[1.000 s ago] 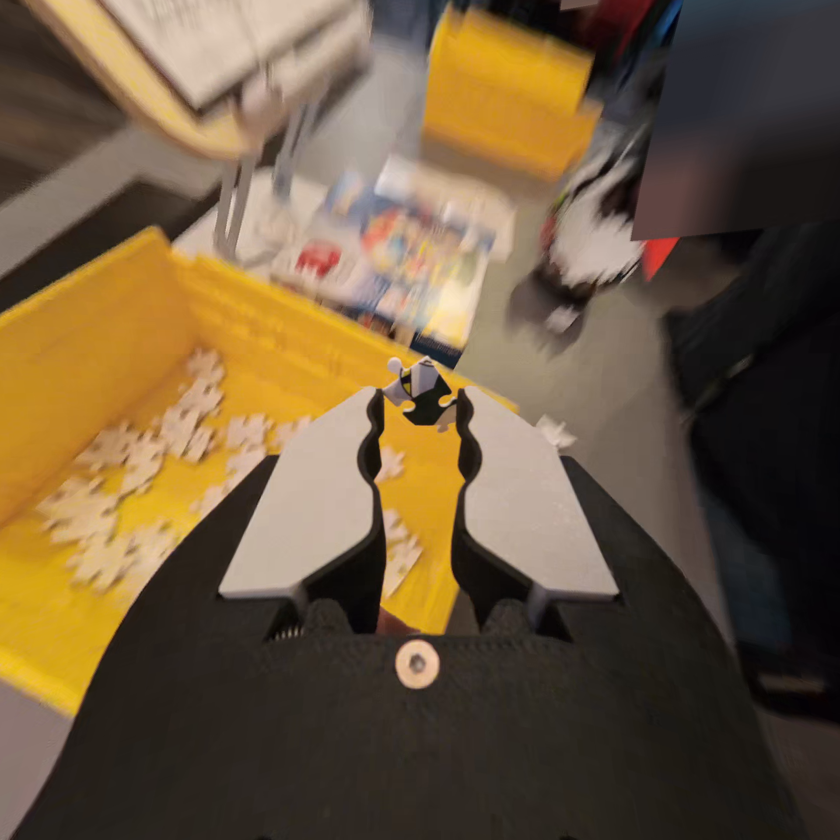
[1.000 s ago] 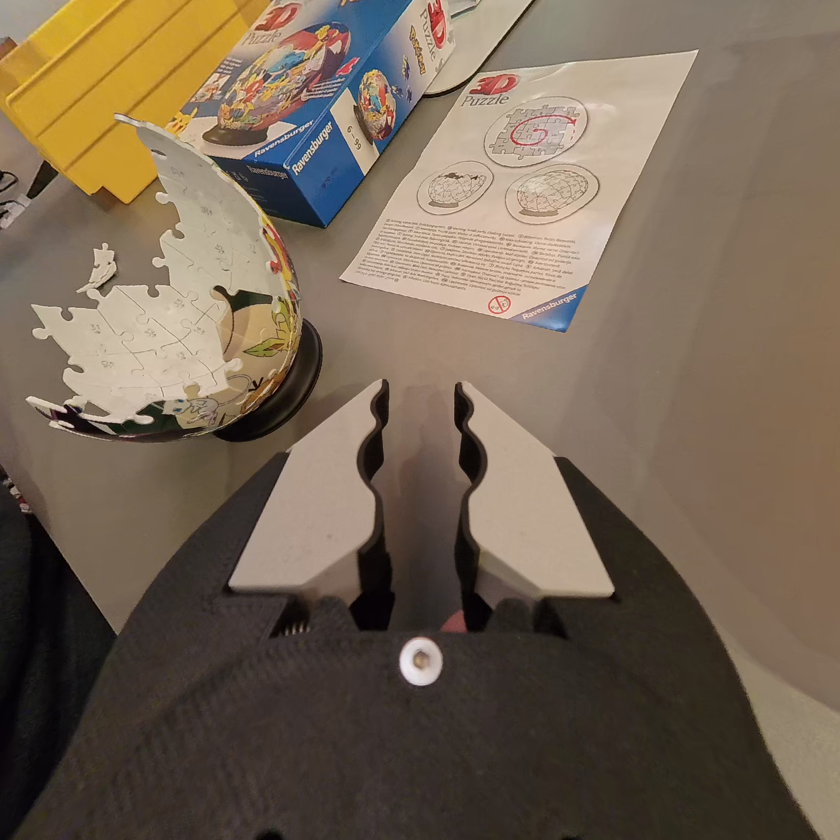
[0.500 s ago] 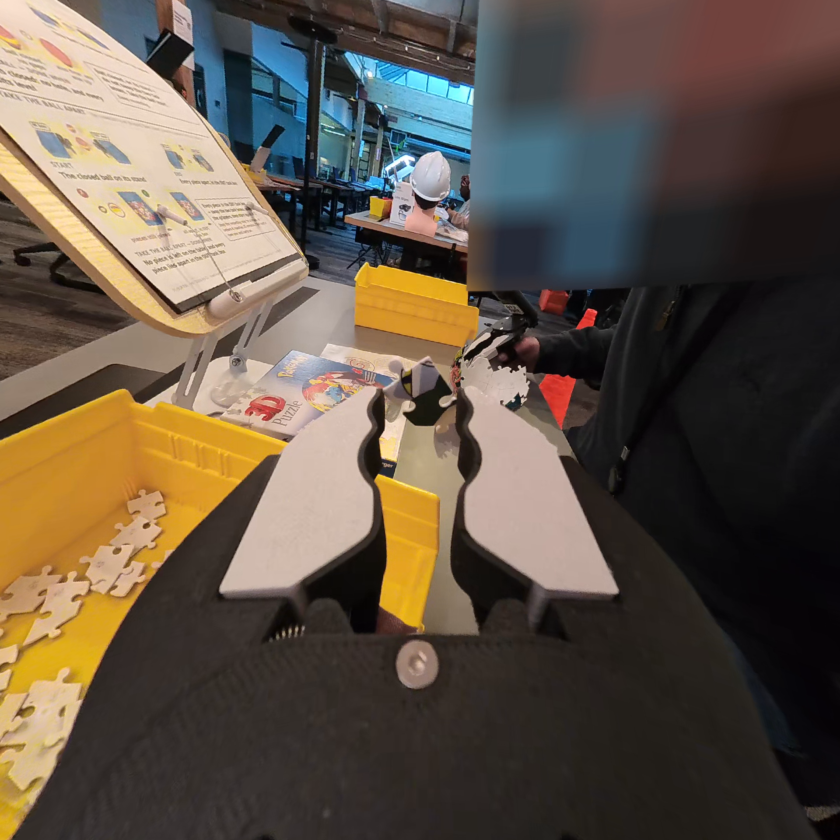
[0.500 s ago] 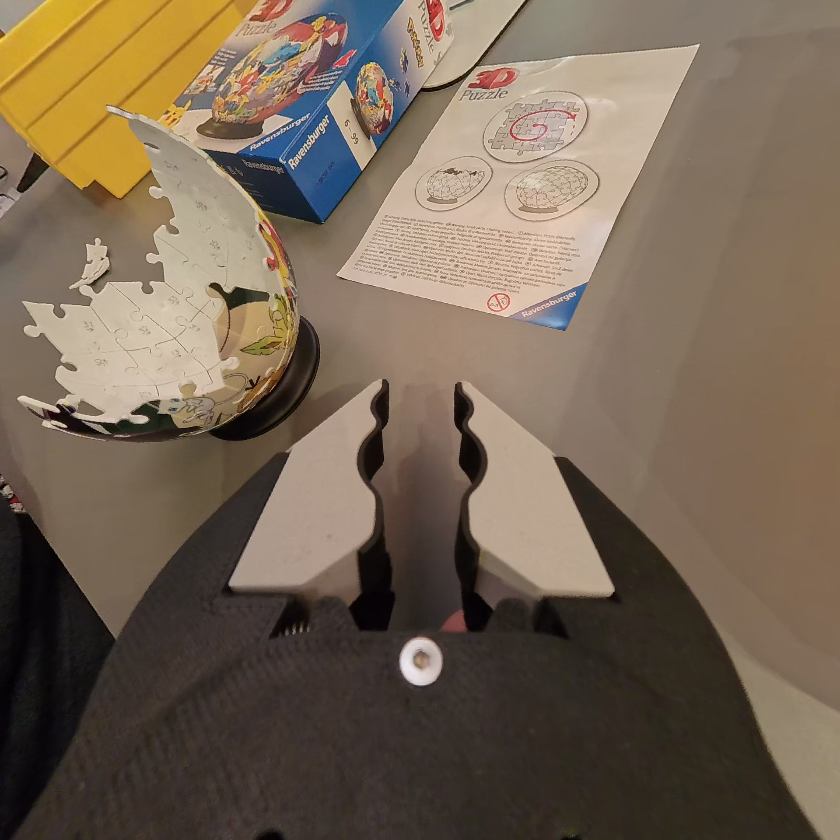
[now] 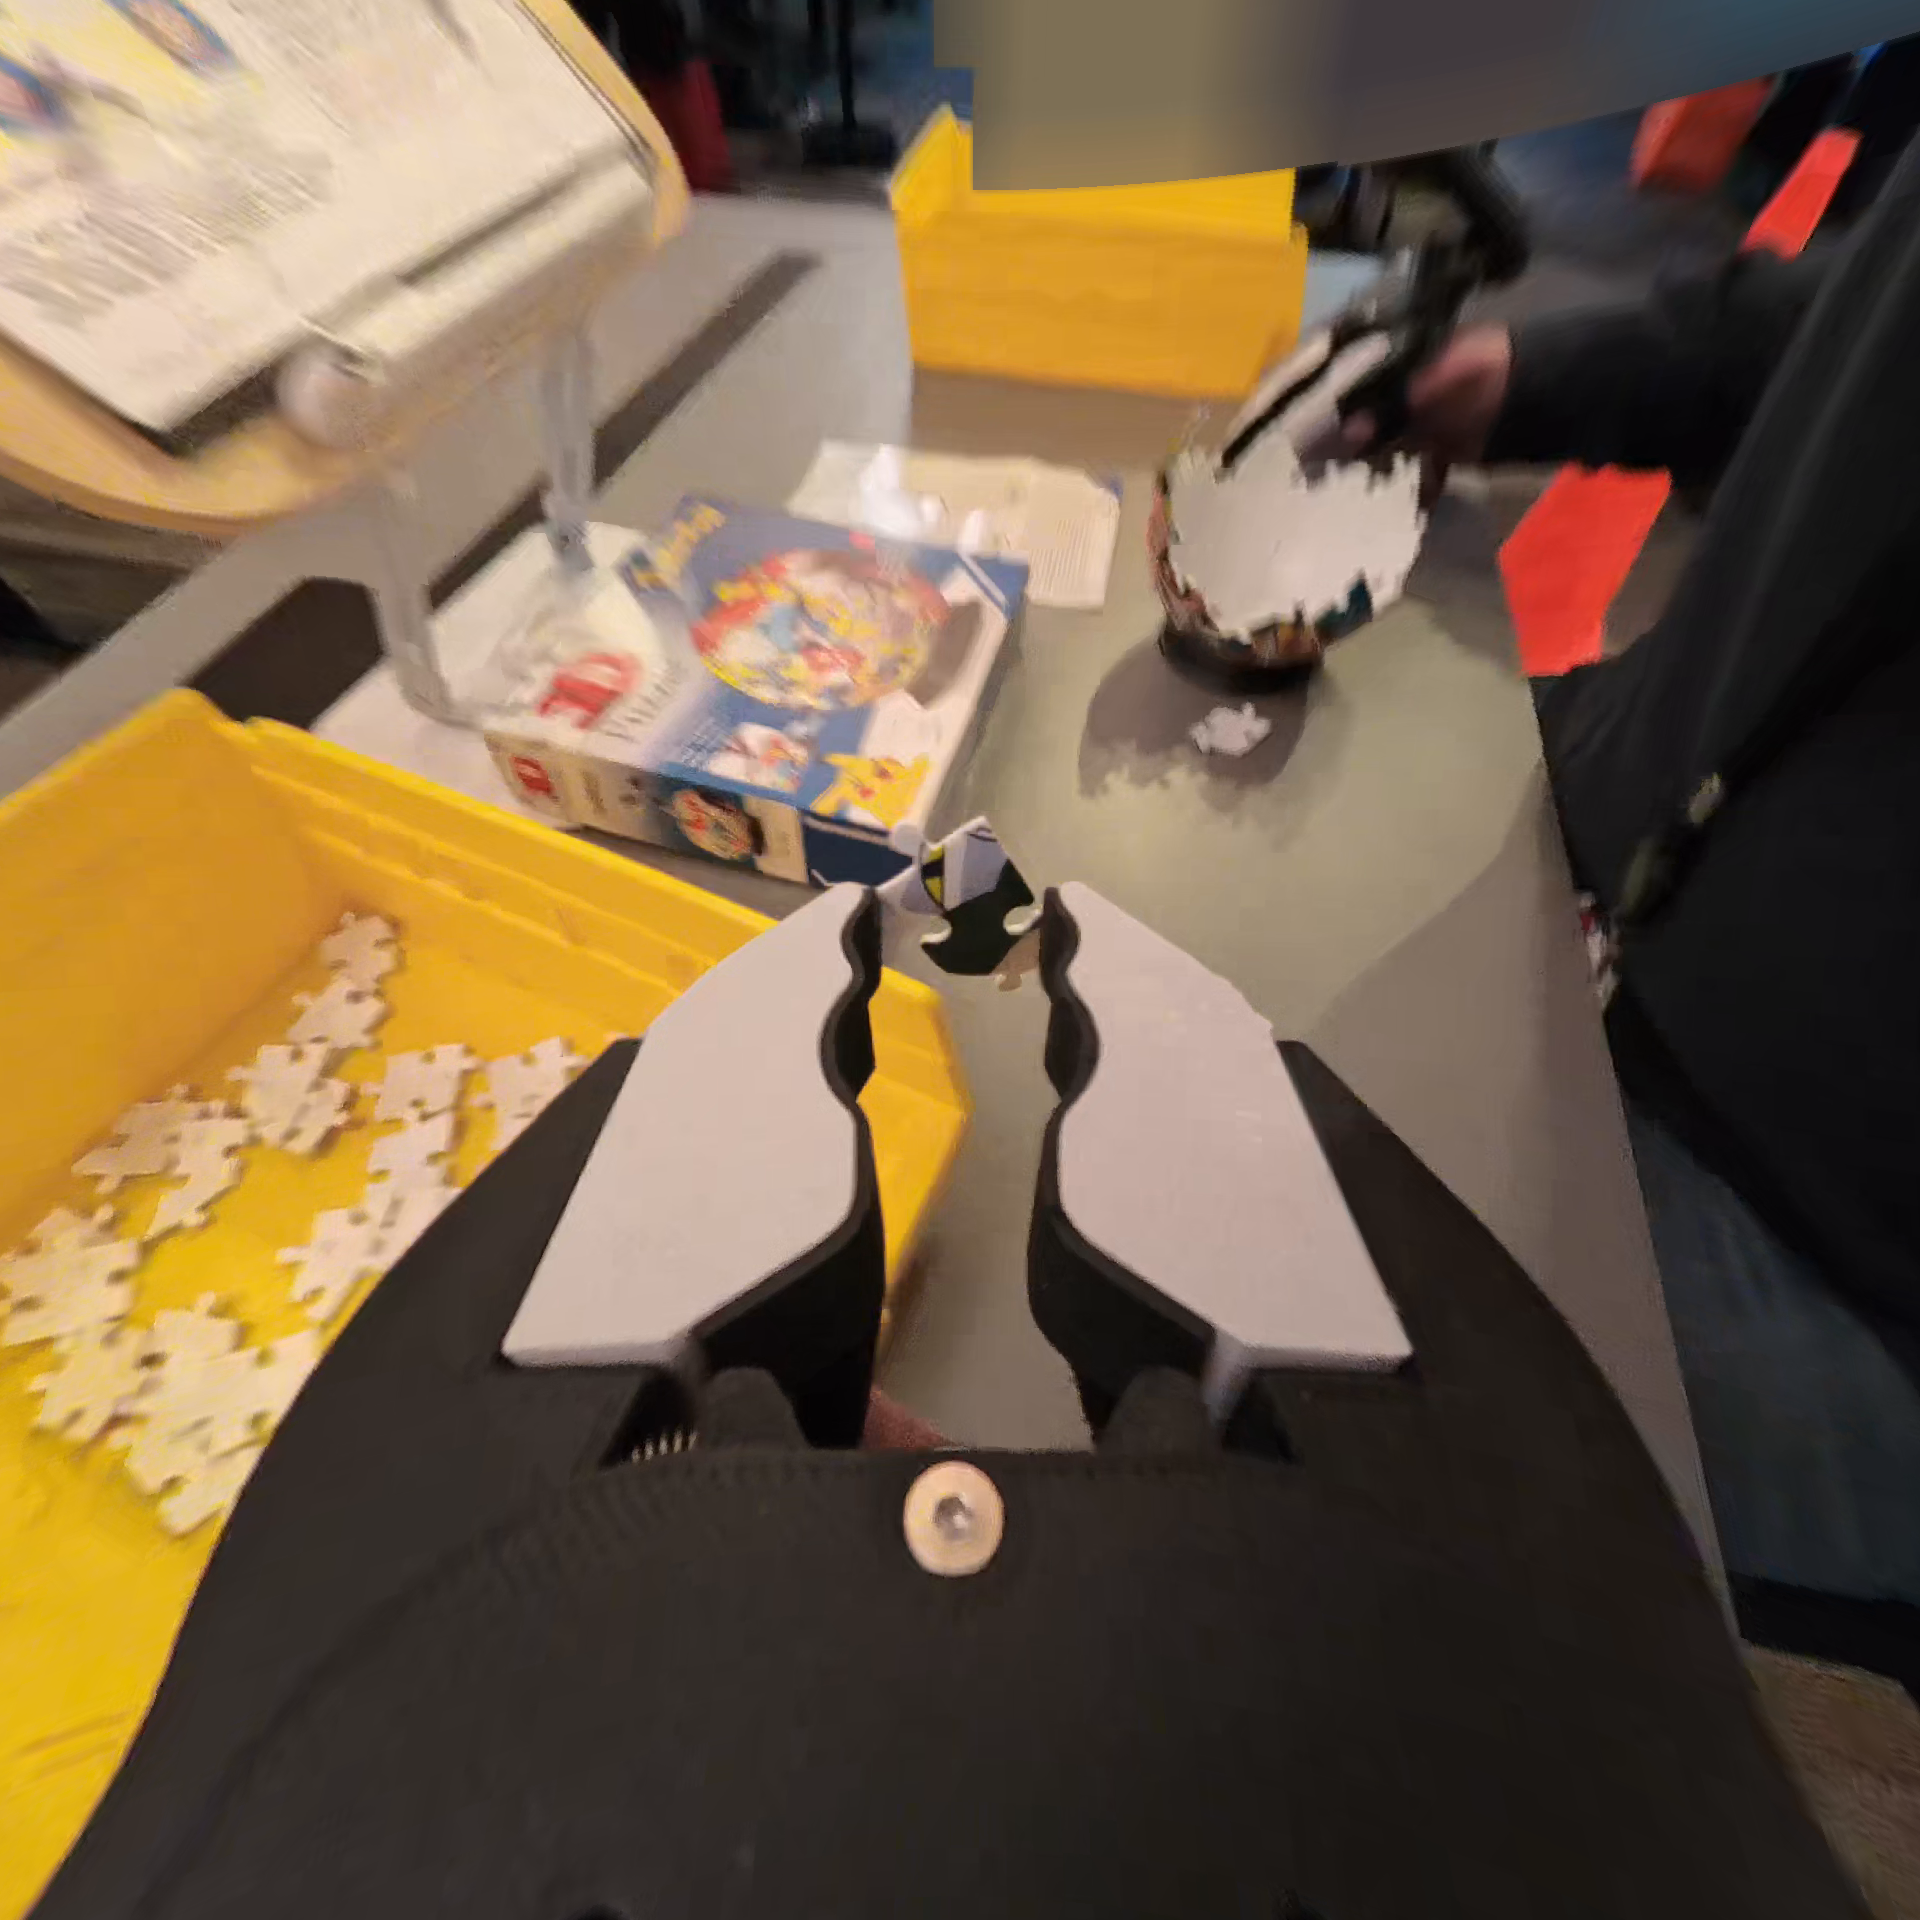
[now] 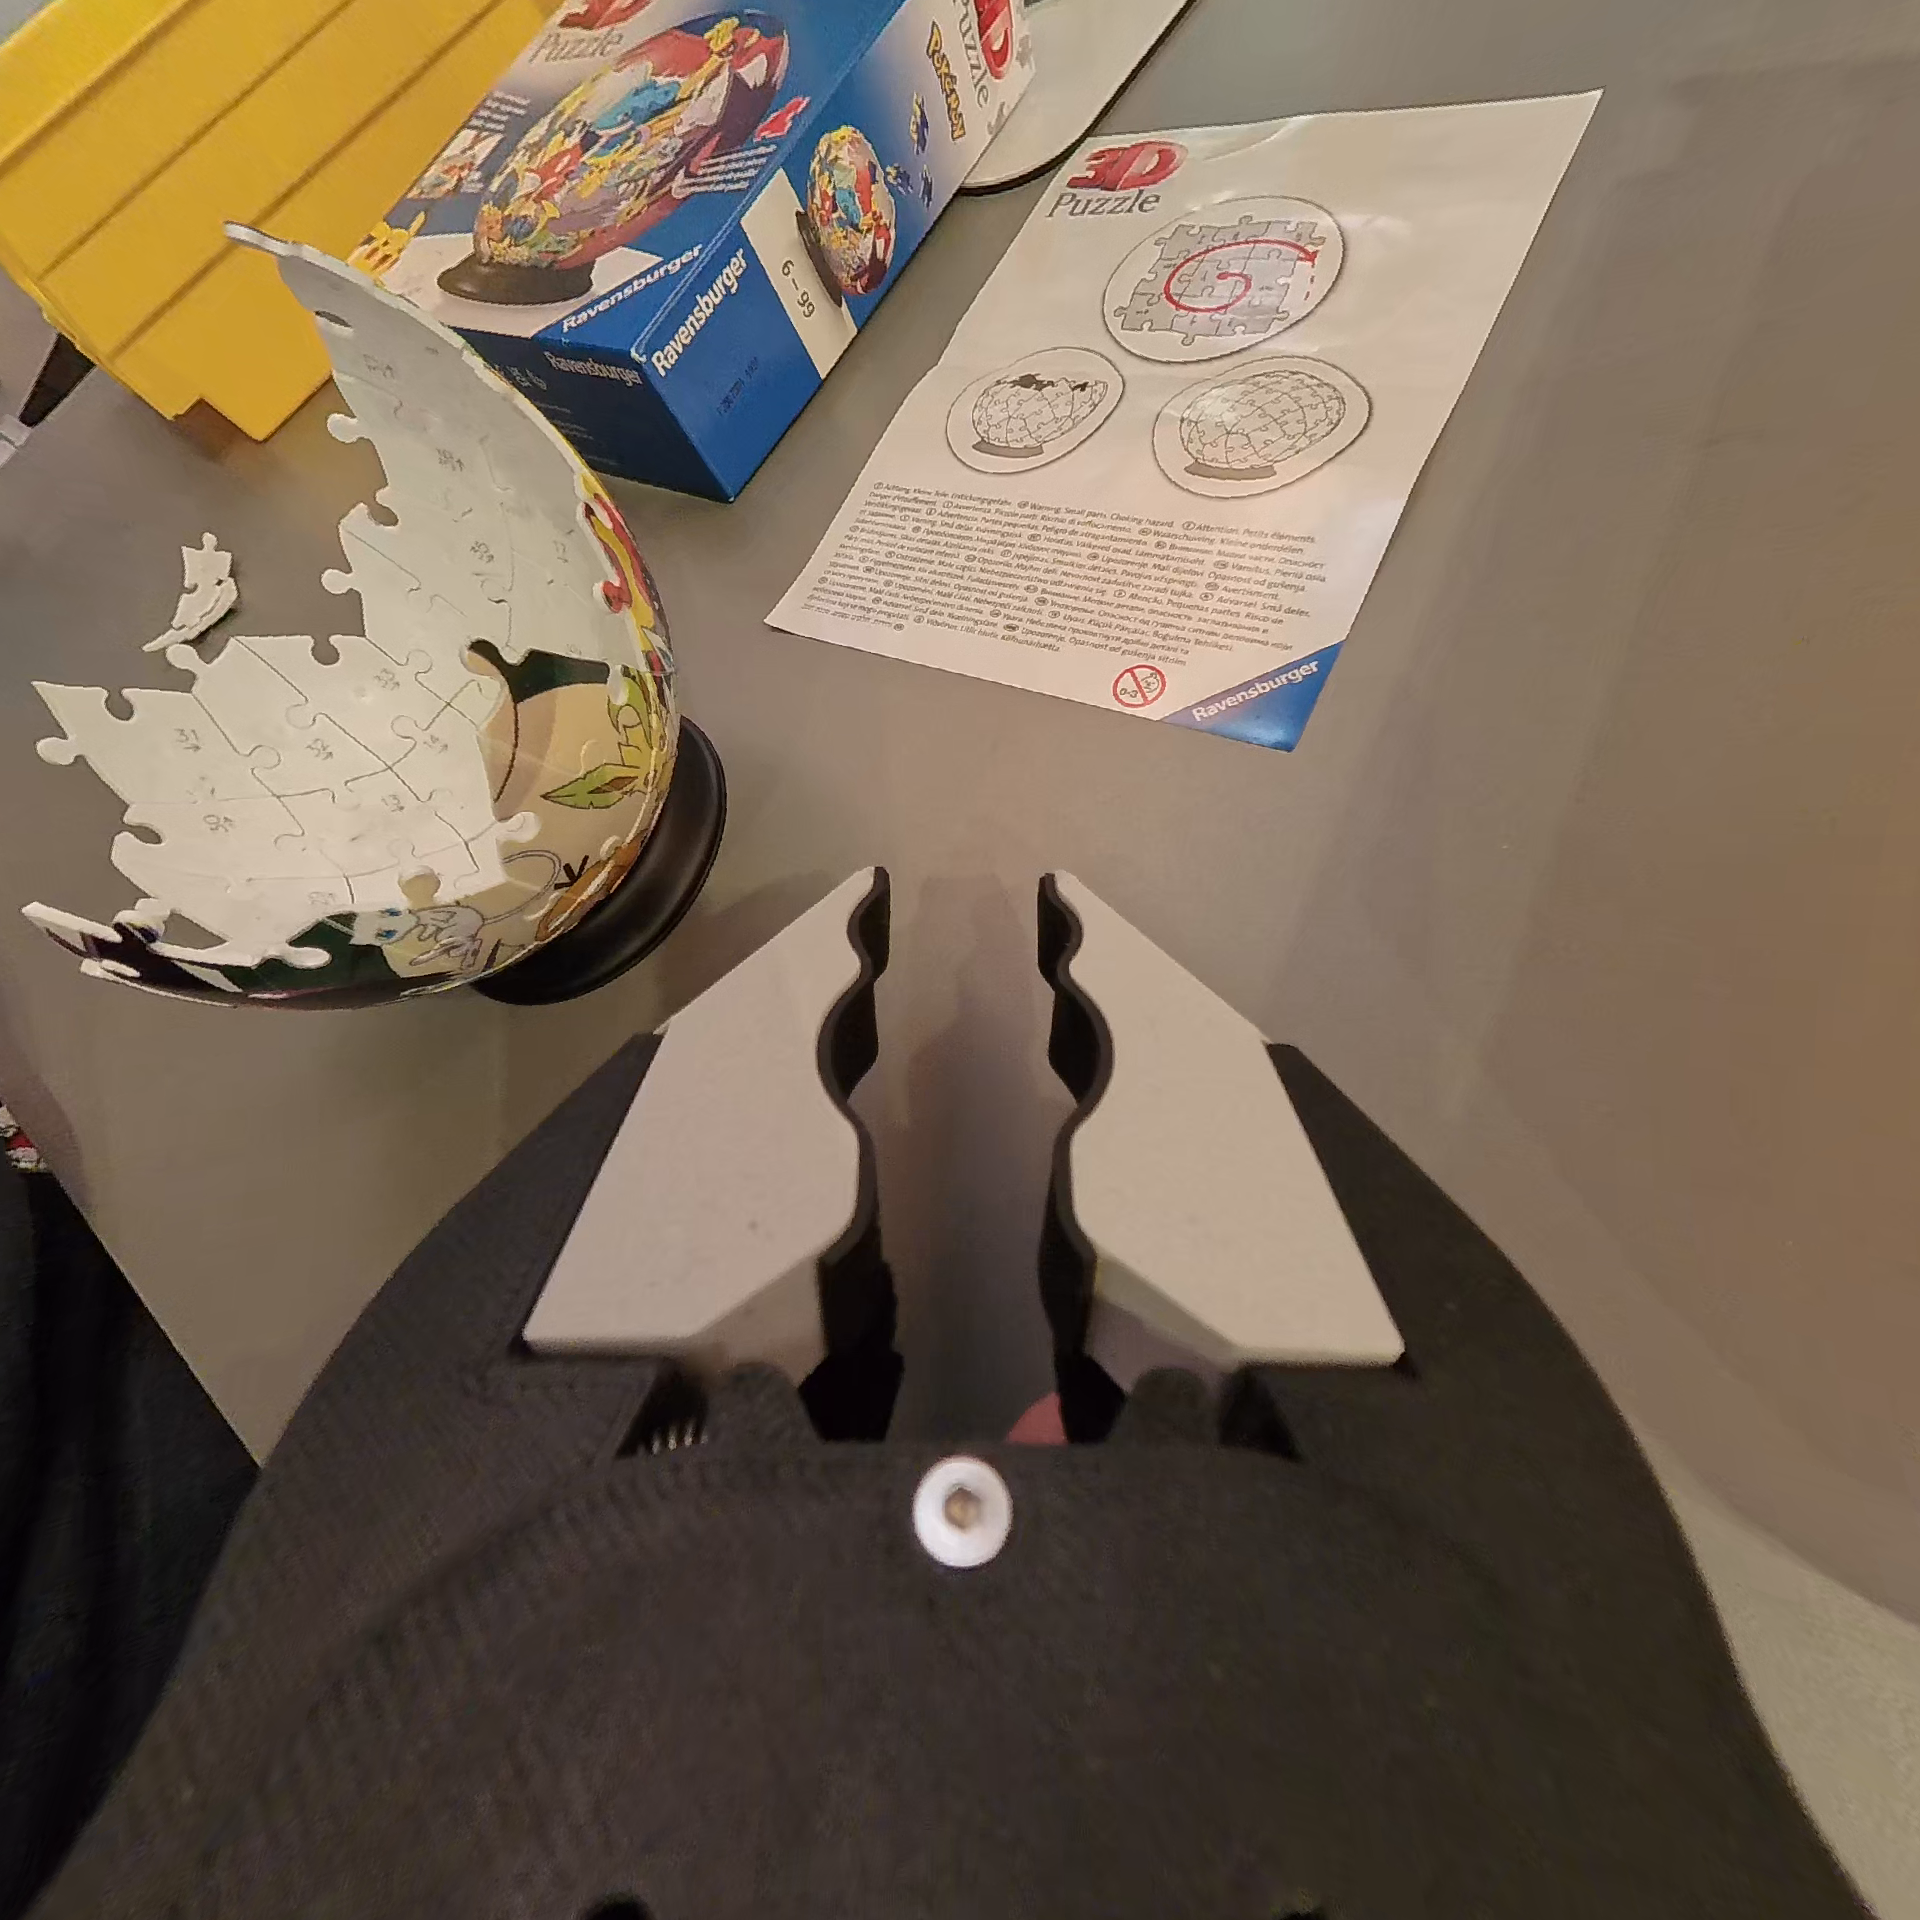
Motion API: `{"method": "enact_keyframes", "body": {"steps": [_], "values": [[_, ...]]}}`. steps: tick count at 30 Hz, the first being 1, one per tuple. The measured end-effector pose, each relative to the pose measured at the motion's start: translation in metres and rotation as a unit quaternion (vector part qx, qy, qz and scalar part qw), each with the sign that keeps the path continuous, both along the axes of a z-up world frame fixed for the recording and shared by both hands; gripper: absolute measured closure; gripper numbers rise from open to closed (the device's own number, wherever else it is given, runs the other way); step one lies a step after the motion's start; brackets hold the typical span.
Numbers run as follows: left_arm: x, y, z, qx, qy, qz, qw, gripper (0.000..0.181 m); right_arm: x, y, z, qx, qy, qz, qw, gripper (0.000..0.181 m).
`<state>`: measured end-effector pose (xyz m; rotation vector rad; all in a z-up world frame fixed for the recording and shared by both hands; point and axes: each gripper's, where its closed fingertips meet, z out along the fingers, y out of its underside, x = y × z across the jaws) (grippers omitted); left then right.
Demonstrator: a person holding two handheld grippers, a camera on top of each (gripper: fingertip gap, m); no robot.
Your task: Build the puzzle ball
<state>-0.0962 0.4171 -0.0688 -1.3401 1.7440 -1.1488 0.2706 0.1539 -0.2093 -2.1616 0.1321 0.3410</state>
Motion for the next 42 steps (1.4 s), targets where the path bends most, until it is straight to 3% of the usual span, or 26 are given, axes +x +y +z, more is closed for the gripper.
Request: {"method": "enact_keyframes", "body": {"steps": [4,6,7,12,15,20,23,25,27,29,30,34,36,42], "values": [[0.015,-0.056,-0.047,0.049,0.027,0.000,0.998,0.154,-0.001,0.000,-0.001,-0.002,-0.001,0.002,1.000,0.154],[0.016,-0.064,-0.071,0.103,0.046,0.024,0.993,0.154,-0.001,0.000,-0.001,-0.003,-0.003,0.002,1.000,0.154],[0.019,-0.071,-0.078,0.079,0.038,0.031,0.996,0.154,-0.001,0.000,-0.001,-0.003,-0.003,0.003,1.000,0.154],[0.038,-0.071,-0.111,0.112,0.005,0.119,0.987,0.154,-0.001,0.000,-0.002,-0.004,-0.009,0.003,1.000,0.154],[0.038,-0.071,-0.126,0.179,0.030,0.118,0.976,0.154,-0.002,0.000,-0.002,-0.005,-0.010,0.003,1.000,0.154],[0.012,-0.067,-0.154,0.198,0.123,0.112,0.966,0.150,-0.002,0.000,-0.002,-0.004,-0.008,0.004,1.000,0.154],[-0.001,-0.068,-0.151,0.185,0.128,0.110,0.968,0.140,-0.002,0.000,-0.001,-0.004,-0.007,0.006,1.000,0.154],[-0.005,-0.056,-0.126,0.196,0.104,0.133,0.966,0.143,-0.002,0.000,-0.001,-0.003,-0.008,0.005,1.000,0.154],[-0.004,-0.031,-0.085,0.221,0.073,0.168,0.958,0.144,-0.002,0.000,-0.001,-0.003,-0.007,0.006,1.000,0.154],[-0.003,0.003,-0.054,0.238,0.082,0.186,0.950,0.147,-0.002,0.000,-0.001,-0.003,-0.006,0.007,1.000,0.154],[-0.002,0.020,-0.050,0.232,0.112,0.187,0.948,0.149,-0.003,0.000,-0.001,-0.003,-0.006,0.008,1.000,0.154],[-0.012,0.079,-0.094,0.184,0.332,0.166,0.910,0.154,-0.003,0.000,0.000,0.001,-0.010,0.009,1.000,0.154],[-0.012,0.081,-0.117,0.145,0.399,0.114,0.898,0.146,-0.003,0.000,0.000,0.002,-0.011,0.009,1.000,0.154],[-0.014,0.094,-0.153,0.104,0.485,0.056,0.867,0.132,-0.002,0.000,0.001,0.004,0.000,0.007,1.000,0.154]]}}
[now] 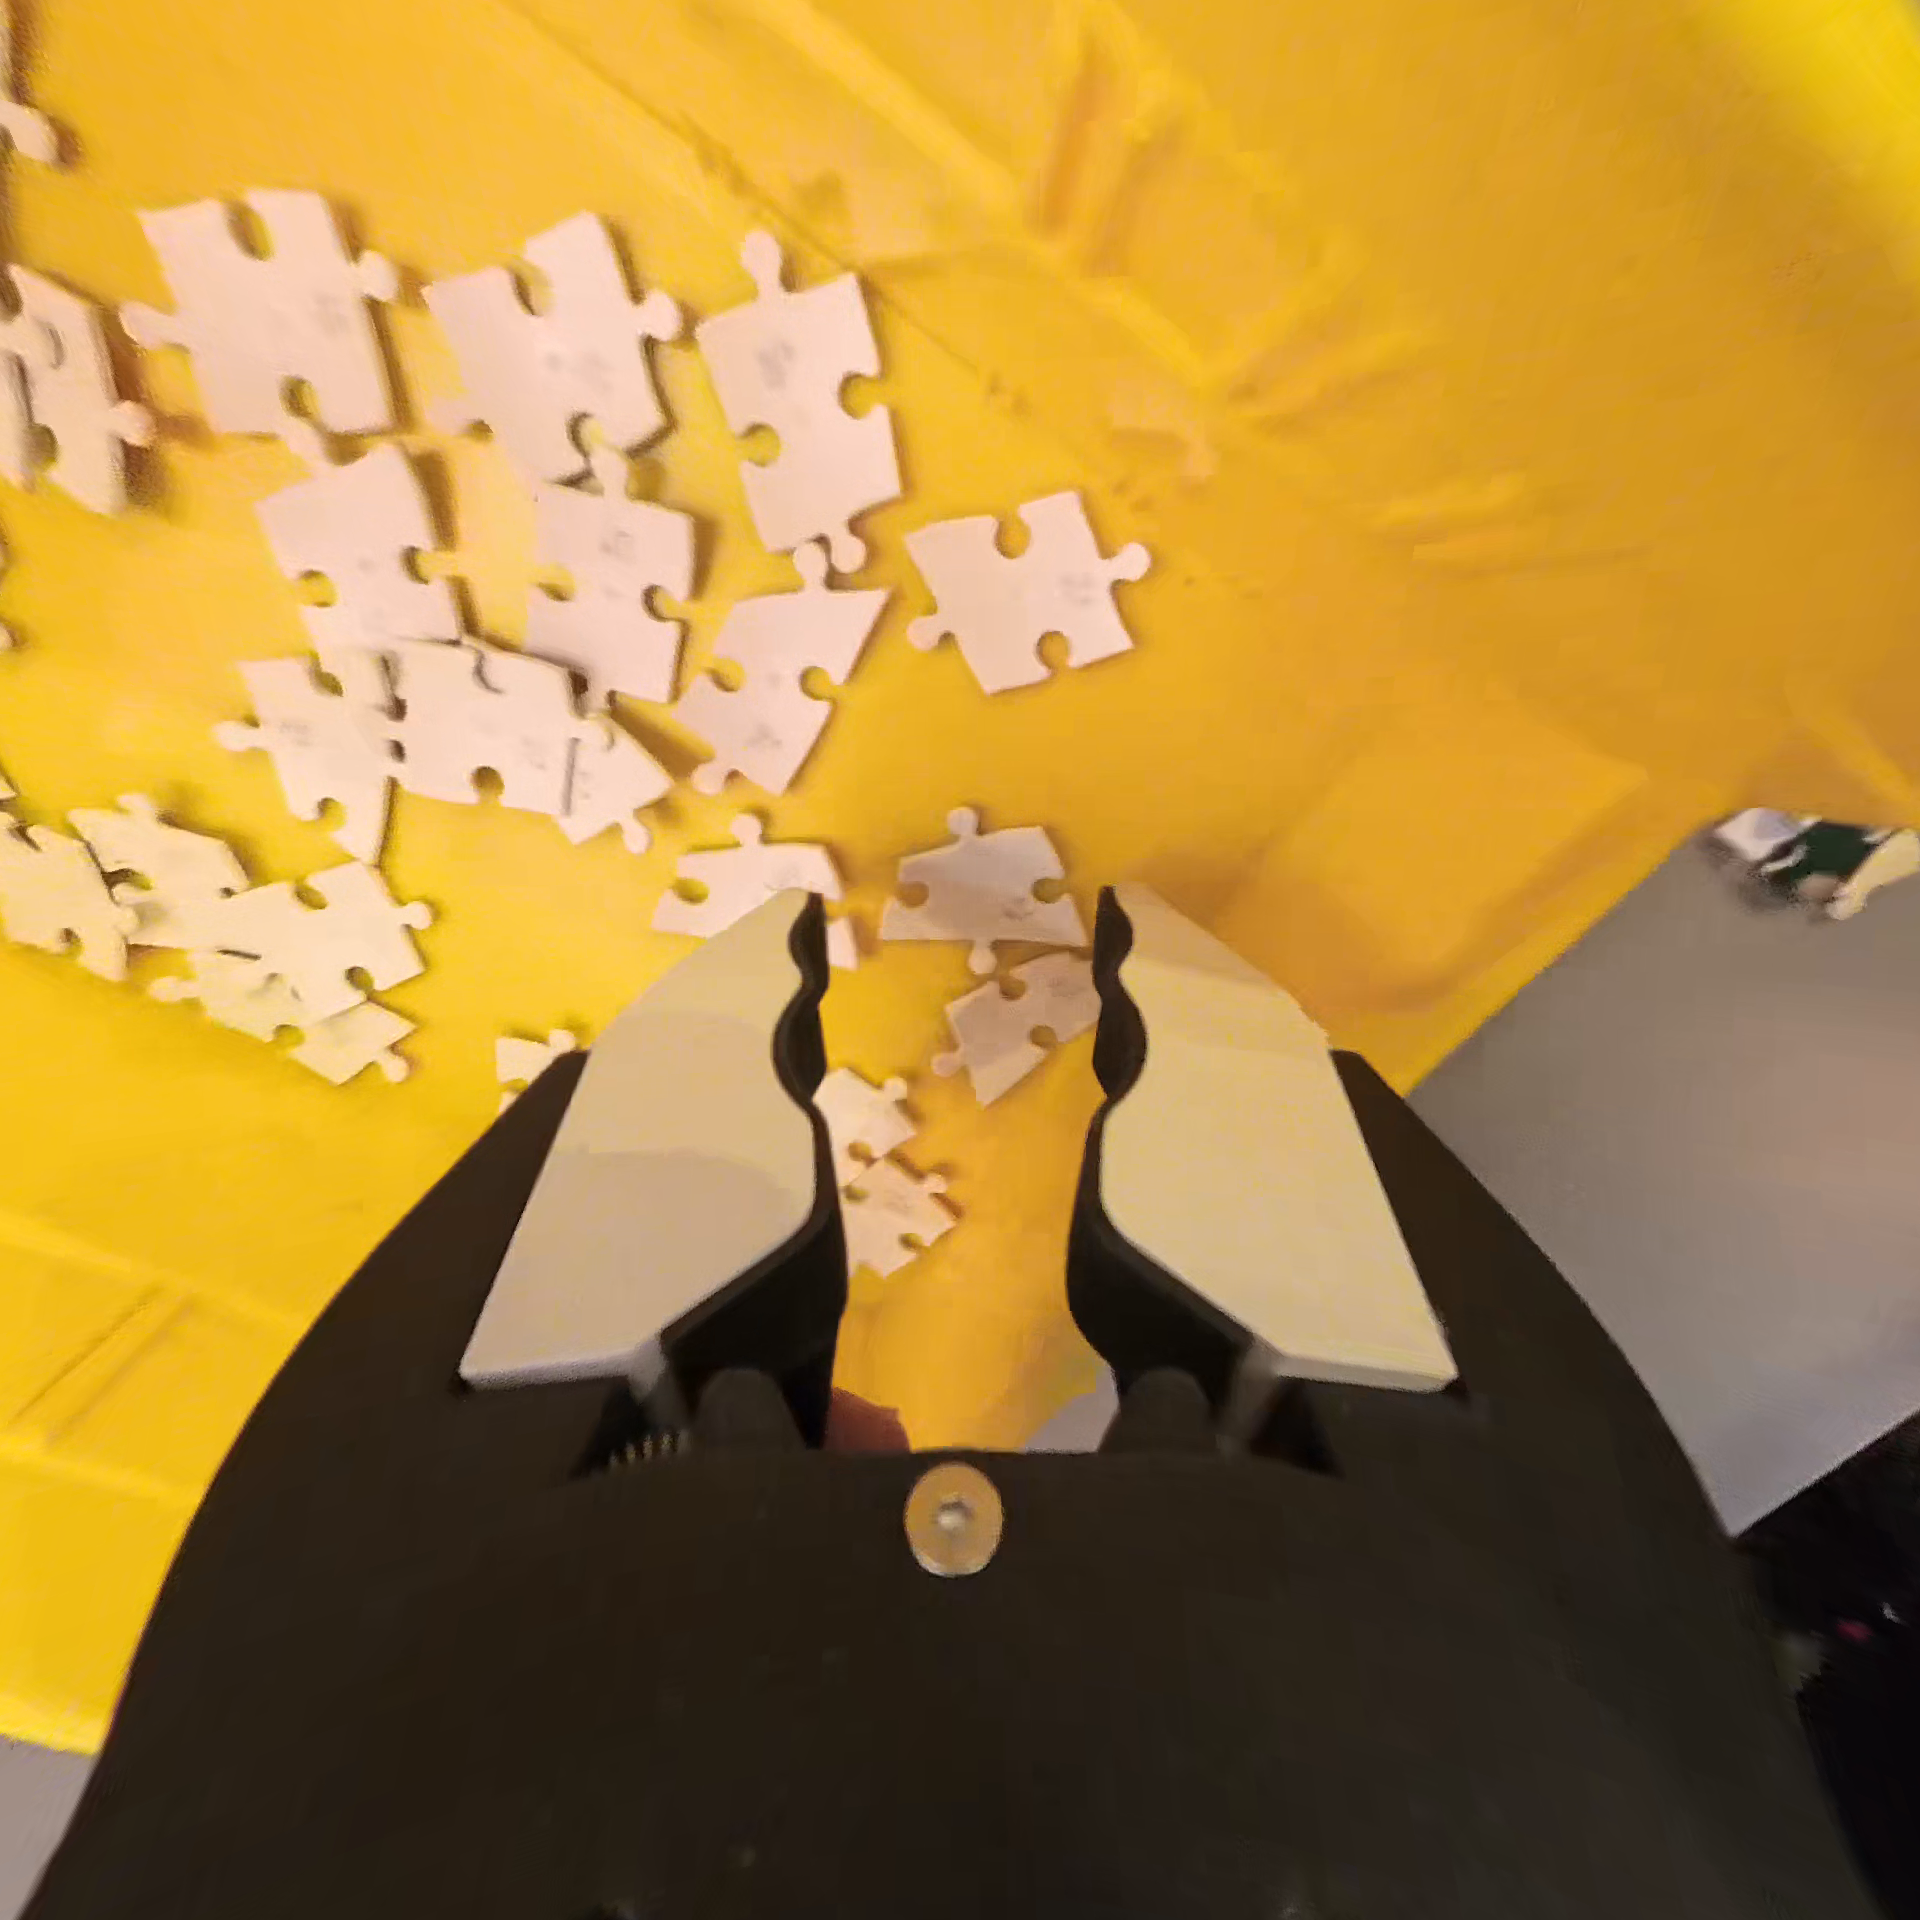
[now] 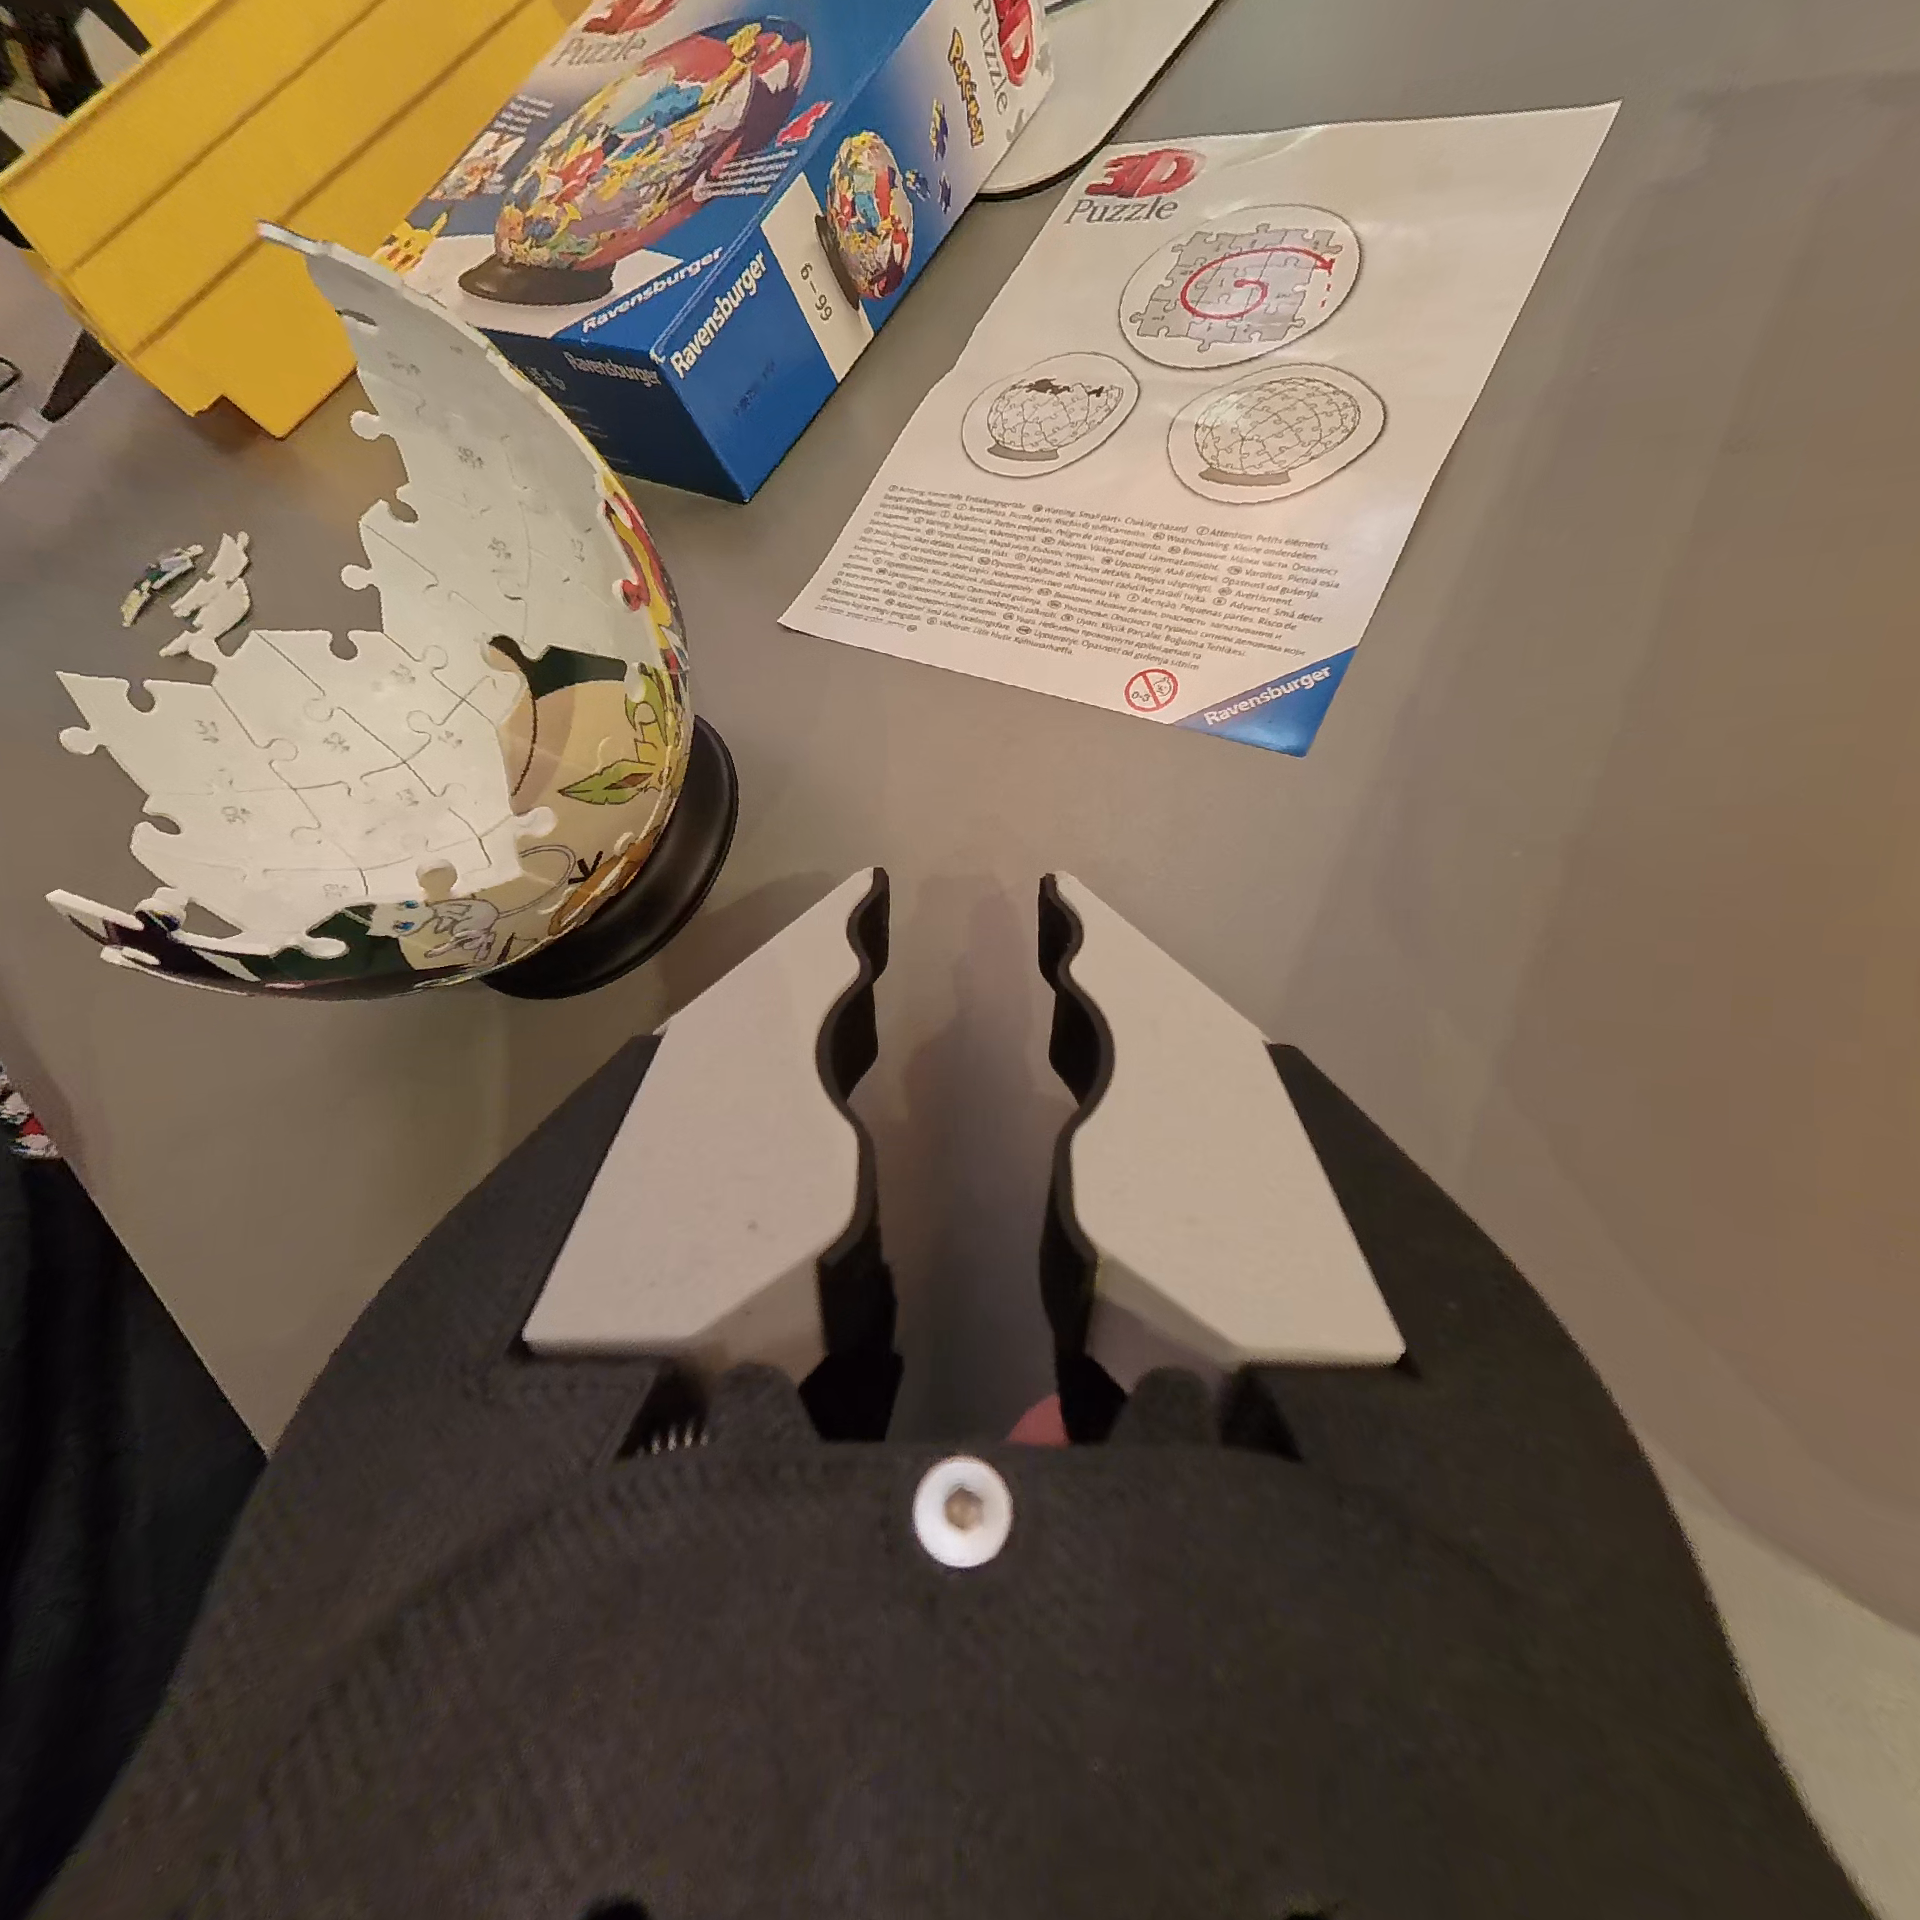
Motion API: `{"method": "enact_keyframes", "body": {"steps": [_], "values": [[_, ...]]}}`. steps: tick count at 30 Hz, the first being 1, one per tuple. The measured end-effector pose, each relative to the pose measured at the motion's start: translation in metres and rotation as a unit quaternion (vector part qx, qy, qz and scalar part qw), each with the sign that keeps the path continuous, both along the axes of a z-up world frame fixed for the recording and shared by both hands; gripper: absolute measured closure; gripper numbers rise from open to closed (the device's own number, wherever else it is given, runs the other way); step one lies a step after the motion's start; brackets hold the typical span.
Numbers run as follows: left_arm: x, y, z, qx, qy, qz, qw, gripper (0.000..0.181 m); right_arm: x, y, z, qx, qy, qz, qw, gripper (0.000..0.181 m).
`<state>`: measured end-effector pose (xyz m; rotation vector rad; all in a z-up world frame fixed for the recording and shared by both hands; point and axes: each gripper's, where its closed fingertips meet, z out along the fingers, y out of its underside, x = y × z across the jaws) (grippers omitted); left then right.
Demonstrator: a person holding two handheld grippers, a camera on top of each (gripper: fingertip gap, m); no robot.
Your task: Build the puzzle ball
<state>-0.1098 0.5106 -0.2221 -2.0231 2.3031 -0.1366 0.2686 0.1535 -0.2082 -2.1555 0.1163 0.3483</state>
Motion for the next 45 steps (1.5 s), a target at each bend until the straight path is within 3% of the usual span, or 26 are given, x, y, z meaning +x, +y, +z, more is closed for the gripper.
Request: {"method": "enact_keyframes", "body": {"steps": [5,9,22,25,27,29,31,34,38,40,42,45], "values": [[0.000,0.000,-0.011,-0.005,0.035,-0.030,0.999,0.129,0.001,0.000,0.000,-0.001,0.004,-0.002,1.000,0.154],[0.000,0.004,-0.012,0.033,0.052,-0.065,0.996,0.140,0.001,0.000,-0.001,-0.003,0.001,-0.003,1.000,0.154],[0.005,0.002,-0.006,0.060,-0.018,-0.070,0.996,0.150,0.002,0.000,-0.003,-0.008,-0.004,-0.005,1.000,0.154],[0.012,0.005,0.015,0.069,-0.063,-0.051,0.994,0.150,0.003,0.001,-0.003,-0.009,-0.001,-0.008,1.000,0.154],[0.016,0.000,0.045,0.071,-0.108,-0.039,0.991,0.150,0.004,0.001,-0.003,-0.009,0.001,-0.011,1.000,0.154],[0.020,-0.022,0.081,0.058,-0.163,-0.046,0.984,0.150,0.004,0.001,-0.004,-0.012,-0.001,-0.011,1.000,0.154],[0.020,-0.061,0.100,0.029,-0.197,-0.075,0.977,0.150,0.003,0.001,-0.006,-0.018,-0.002,-0.010,1.000,0.154],[0.017,-0.112,0.079,0.016,-0.188,-0.115,0.975,0.150,0.003,0.001,-0.007,-0.024,-0.003,-0.010,1.000,0.154],[0.019,-0.150,0.032,0.004,-0.180,-0.125,0.976,0.150,0.004,0.001,-0.008,-0.026,-0.008,-0.015,1.000,0.154],[0.017,-0.152,0.011,0.049,-0.157,-0.142,0.976,0.150,0.003,0.001,-0.010,-0.032,-0.015,-0.012,0.999,0.154],[0.019,-0.158,0.002,0.020,-0.166,-0.129,0.977,0.144,0.002,0.001,-0.011,-0.036,-0.020,-0.009,0.999,0.154],[0.018,-0.155,0.008,0.023,-0.183,-0.130,0.974,0.138,0.002,0.001,-0.011,-0.036,-0.020,-0.011,0.999,0.154]]}}
